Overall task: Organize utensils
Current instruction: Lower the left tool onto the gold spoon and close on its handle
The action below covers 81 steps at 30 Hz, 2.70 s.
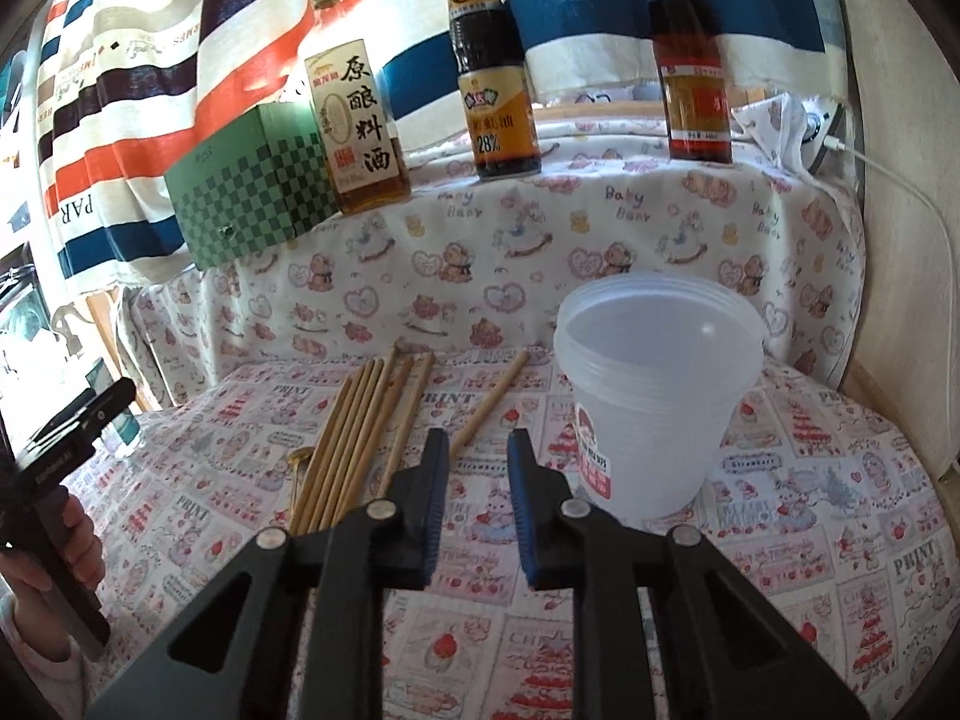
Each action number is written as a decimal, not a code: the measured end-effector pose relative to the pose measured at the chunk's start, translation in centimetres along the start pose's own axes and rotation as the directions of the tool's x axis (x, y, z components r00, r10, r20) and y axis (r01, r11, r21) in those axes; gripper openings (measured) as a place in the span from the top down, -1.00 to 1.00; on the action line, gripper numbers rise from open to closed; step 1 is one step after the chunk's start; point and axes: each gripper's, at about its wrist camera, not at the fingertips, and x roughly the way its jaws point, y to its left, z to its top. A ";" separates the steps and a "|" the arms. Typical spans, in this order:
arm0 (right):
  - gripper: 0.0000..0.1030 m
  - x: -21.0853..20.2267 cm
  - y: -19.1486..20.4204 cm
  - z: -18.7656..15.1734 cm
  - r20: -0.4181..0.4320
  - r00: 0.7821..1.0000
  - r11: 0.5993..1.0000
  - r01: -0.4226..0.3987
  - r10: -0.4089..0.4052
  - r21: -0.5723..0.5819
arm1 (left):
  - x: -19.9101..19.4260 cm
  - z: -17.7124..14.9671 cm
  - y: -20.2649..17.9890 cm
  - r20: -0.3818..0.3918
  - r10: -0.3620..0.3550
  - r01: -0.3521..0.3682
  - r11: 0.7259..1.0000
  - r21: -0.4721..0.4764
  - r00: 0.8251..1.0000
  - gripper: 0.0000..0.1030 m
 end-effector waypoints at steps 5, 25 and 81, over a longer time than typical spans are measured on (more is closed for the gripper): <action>0.61 0.3 0.1 1.7 -0.057 0.998 0.998 0.037 -0.034 0.047 | -1.1 1.0 0.5 0.039 -0.032 0.033 0.999 -0.020 0.999 -0.63; 0.33 4.6 0.4 2.1 -0.146 0.988 0.995 0.066 -0.055 0.075 | 10.0 -0.3 -8.5 -0.559 -0.256 0.192 0.966 -0.172 0.789 0.38; 0.28 3.8 0.5 2.3 -0.112 0.988 0.992 0.113 -0.106 0.059 | 14.0 -1.4 -2.9 -0.641 -0.189 0.093 0.979 -0.181 0.744 0.46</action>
